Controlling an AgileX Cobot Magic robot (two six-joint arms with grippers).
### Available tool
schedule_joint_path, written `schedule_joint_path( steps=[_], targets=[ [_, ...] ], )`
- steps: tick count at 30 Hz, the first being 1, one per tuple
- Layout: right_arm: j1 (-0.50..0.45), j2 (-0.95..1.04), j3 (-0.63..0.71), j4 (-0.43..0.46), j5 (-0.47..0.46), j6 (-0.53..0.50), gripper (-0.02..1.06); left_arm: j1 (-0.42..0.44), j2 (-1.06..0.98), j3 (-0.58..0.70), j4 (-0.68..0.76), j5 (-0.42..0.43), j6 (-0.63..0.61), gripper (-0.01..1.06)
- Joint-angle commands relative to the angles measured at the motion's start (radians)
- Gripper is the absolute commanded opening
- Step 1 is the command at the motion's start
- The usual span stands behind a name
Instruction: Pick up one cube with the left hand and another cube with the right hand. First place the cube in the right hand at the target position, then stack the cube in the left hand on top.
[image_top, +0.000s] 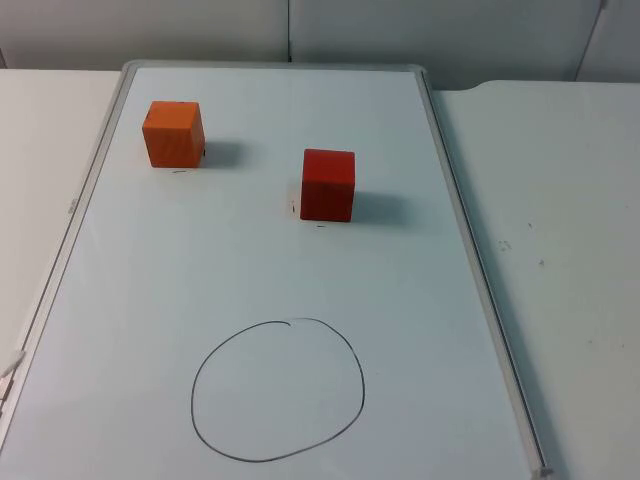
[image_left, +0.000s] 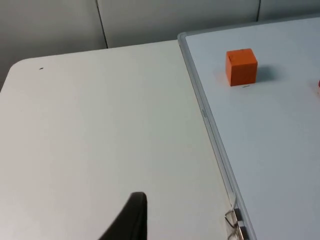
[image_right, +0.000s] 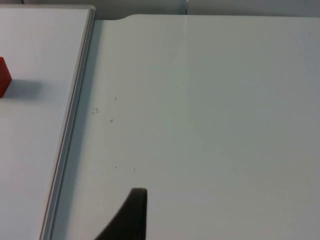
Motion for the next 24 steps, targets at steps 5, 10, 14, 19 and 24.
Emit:
schedule_joint_path(
  steps=[5,10,14,19,24],
  targets=[
    [-0.006,-0.004,0.009,-0.003,-0.011,-0.006,1.05,0.004,-0.004,0.002,-0.017,-0.004,-0.004,1.05],
    [-0.006,-0.004,0.009,-0.003,-0.011,-0.006,1.05,0.004,-0.004,0.002,-0.028,0.001,-0.004,1.05],
    [-0.006,-0.004,0.009,-0.003,-0.011,-0.006,1.05,0.004,-0.004,0.002,-0.028,0.009,-0.004,1.05],
    [-0.006,-0.004,0.009,-0.003,-0.011,-0.006,1.05,0.004,-0.004,0.015,-0.028,0.009,-0.004,1.05],
    [-0.006,-0.004,0.009,-0.003,-0.011,-0.006,1.05,0.004,-0.004,0.034,-0.028,0.02,-0.004,1.05]
  ],
)
